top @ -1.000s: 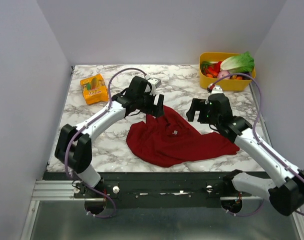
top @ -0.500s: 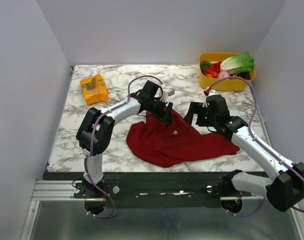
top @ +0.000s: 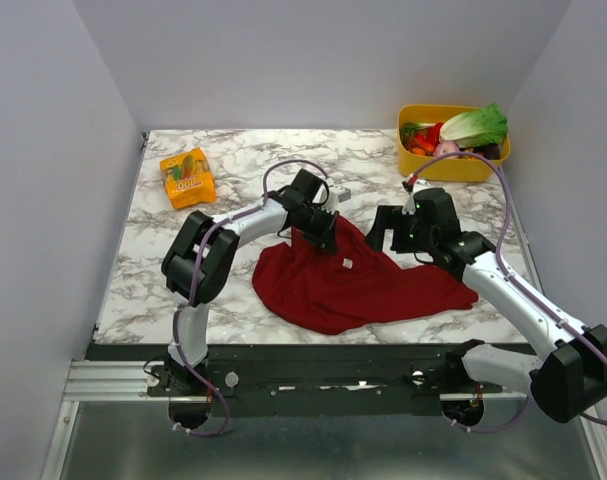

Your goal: Pin the brooch onto the clothing

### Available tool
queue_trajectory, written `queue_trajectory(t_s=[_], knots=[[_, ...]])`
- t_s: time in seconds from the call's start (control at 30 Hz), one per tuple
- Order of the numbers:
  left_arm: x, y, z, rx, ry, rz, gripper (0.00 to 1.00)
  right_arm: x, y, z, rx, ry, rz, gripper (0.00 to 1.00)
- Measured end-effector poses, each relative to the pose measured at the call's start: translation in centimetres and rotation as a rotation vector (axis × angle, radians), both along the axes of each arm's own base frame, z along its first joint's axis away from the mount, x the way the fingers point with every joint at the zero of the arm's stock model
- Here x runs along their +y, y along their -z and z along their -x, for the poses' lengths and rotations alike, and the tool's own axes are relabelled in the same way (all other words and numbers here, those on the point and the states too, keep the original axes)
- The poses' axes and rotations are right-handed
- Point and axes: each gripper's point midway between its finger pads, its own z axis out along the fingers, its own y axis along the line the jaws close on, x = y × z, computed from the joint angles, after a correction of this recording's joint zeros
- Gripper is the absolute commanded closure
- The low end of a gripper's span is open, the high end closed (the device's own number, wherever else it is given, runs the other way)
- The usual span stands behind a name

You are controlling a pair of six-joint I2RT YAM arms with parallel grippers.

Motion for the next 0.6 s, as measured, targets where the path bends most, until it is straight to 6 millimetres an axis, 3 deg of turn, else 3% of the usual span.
queue_trajectory(t_s=[0.07,0.17,0.37,0.43,0.5,0.6], knots=[[0.2,-0.7,-0.1,-0.019,-0.01,-0.004,1.0,0.4,0.1,0.1,0.005,-0.034,-0.002,0.0],[0.7,-3.6,-0.4,-0.082,-0.031,0.005,1.0,1.1,0.6,0.2,0.02,-0.082,-0.003,0.0],[1.8,-14.4,0.0,-0.308,-0.067,0.12,1.0,2.4,1.8,0.2,0.046,-0.178,-0.005,0.0],[2.3,-16.7,0.6,-0.352,-0.064,0.148,1.0,3.0,1.7,0.1,0.03,-0.217,-0.017,0.0],[2.8,-18.0,1.2,-0.376,-0.06,0.159,1.0,3.8,1.1,-0.3,-0.003,-0.259,-0.043,0.0],[3.3,-18.2,1.9,-0.378,-0.053,0.151,1.0,5.2,0.0,-0.9,-0.064,-0.319,-0.09,0.0]])
